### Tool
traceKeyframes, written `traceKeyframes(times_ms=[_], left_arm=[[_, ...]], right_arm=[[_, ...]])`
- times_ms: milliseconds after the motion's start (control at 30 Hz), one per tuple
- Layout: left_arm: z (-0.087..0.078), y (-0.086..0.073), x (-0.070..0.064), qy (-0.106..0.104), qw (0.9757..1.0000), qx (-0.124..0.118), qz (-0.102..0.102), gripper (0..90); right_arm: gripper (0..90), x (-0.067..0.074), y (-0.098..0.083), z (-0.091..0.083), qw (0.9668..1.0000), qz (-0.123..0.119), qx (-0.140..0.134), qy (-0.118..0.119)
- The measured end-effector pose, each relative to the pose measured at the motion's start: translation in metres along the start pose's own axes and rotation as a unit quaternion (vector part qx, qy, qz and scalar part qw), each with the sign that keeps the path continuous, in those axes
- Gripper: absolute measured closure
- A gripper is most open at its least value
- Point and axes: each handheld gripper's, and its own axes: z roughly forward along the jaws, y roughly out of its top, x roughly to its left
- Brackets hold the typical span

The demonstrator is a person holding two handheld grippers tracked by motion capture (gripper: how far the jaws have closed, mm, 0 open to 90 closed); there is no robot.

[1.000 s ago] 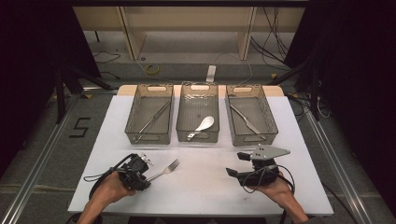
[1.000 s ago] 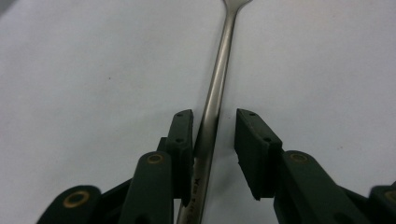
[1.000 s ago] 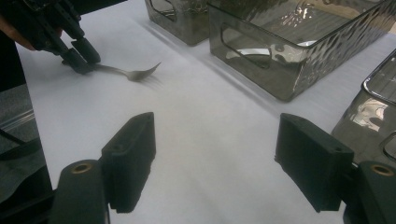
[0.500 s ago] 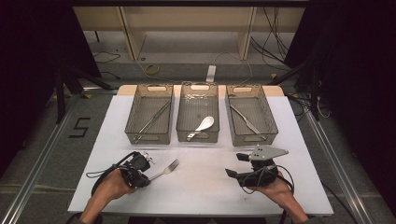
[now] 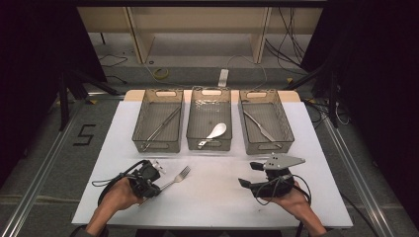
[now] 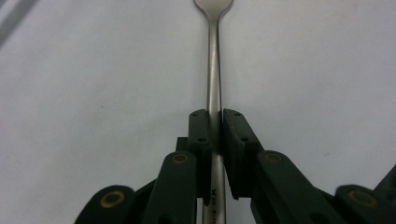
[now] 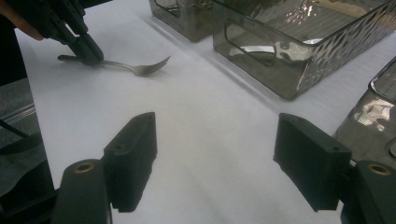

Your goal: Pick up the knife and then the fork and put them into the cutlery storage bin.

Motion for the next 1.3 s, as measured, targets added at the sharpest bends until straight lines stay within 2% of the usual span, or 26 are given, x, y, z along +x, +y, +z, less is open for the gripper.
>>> traceKeyframes(times_ms=[33, 200, 300, 367, 533, 600, 733, 900, 1200, 1300], left_arm=[[0.000, 0.000, 0.000, 0.000, 1.0000, -0.002, -0.006, 81.7], [-0.006, 0.002, -0.001, 0.000, 0.9998, -0.016, -0.010, 81.8], [-0.012, 0.005, -0.006, -0.003, 0.9996, -0.026, -0.003, 81.8], [-0.014, 0.008, -0.010, -0.014, 0.9994, -0.032, 0.001, 81.8], [-0.015, 0.019, -0.020, -0.033, 0.9987, -0.031, 0.021, 81.7], [-0.016, 0.023, -0.024, -0.033, 0.9985, -0.035, 0.027, 81.7], [-0.017, 0.033, -0.028, -0.042, 0.9979, -0.031, 0.037, 81.7], [-0.016, 0.047, -0.038, -0.048, 0.9965, -0.035, 0.058, 81.7], [-0.014, 0.068, -0.052, -0.058, 0.9940, -0.031, 0.087, 81.7], [-0.013, 0.074, -0.055, -0.058, 0.9936, -0.031, 0.092, 81.7]], right_arm=[[30.9, 0.000, 0.000, 0.000, 1.0000, 0.000, 0.000, 0.001], [31.0, 0.003, 0.001, 0.002, 1.0000, -0.004, 0.001, 0.004], [31.0, 0.004, 0.002, 0.004, 1.0000, -0.006, 0.000, 0.006], [31.1, 0.006, 0.004, 0.006, 0.9999, -0.009, 0.001, 0.011], [31.0, 0.021, 0.011, 0.013, 0.9988, -0.043, -0.002, 0.023], [31.0, 0.027, 0.013, 0.016, 0.9980, -0.056, -0.004, 0.027], [30.3, 0.035, 0.016, 0.021, 0.9961, -0.081, -0.004, 0.035], [29.6, 0.044, 0.018, 0.027, 0.9930, -0.114, 0.006, 0.027], [28.4, 0.056, 0.019, 0.038, 0.9858, -0.163, 0.022, 0.032], [28.2, 0.060, 0.019, 0.042, 0.9825, -0.182, 0.031, 0.026]])
